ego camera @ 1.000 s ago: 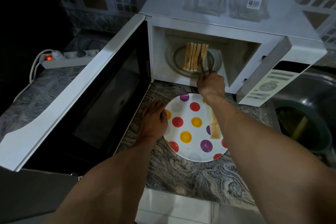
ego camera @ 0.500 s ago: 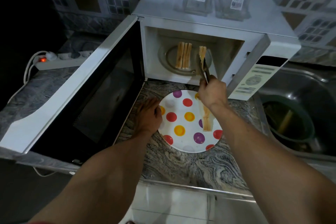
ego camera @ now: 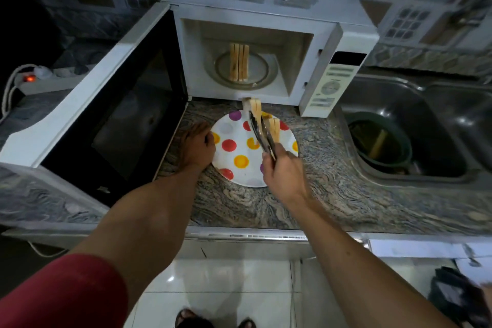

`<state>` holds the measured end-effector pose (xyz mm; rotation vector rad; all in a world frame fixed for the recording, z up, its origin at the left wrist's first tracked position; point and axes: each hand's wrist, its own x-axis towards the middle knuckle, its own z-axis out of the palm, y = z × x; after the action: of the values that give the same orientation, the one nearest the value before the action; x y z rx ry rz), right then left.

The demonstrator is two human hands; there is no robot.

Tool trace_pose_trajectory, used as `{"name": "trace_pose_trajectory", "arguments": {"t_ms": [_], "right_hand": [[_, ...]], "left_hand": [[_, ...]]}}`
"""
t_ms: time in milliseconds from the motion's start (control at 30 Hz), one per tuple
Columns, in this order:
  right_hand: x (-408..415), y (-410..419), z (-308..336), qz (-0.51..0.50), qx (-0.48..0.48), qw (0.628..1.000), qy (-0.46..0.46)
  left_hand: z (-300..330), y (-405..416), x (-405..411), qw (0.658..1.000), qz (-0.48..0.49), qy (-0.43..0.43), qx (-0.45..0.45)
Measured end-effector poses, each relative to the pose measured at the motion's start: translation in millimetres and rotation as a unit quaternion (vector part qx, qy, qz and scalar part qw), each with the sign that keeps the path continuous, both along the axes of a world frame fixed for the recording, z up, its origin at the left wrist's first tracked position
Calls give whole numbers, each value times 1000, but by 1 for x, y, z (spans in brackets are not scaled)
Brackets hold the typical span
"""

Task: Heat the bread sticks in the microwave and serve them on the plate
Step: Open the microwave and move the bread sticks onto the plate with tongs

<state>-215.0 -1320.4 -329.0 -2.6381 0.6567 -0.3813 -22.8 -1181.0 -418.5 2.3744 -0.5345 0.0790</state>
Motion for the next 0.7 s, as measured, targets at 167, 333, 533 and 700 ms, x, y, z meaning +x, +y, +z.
{"name": "trace_pose_trajectory", "arguments": {"t_ms": [167, 333, 533, 700], "right_hand": [[-21, 1, -19, -34, 23, 999, 25], [-27, -4, -30, -49, 24, 997, 47], [-20, -3, -30, -54, 20, 997, 49], [-19, -3, -27, -56, 31, 997, 40]], "left_hand": [[-2, -2, 2, 1000, -1, -15, 3], [-3, -1, 3, 1000, -4, -17, -3], [-2, 0, 2, 1000, -4, -24, 4], [1, -2, 2, 1000, -2, -20, 8]]}}
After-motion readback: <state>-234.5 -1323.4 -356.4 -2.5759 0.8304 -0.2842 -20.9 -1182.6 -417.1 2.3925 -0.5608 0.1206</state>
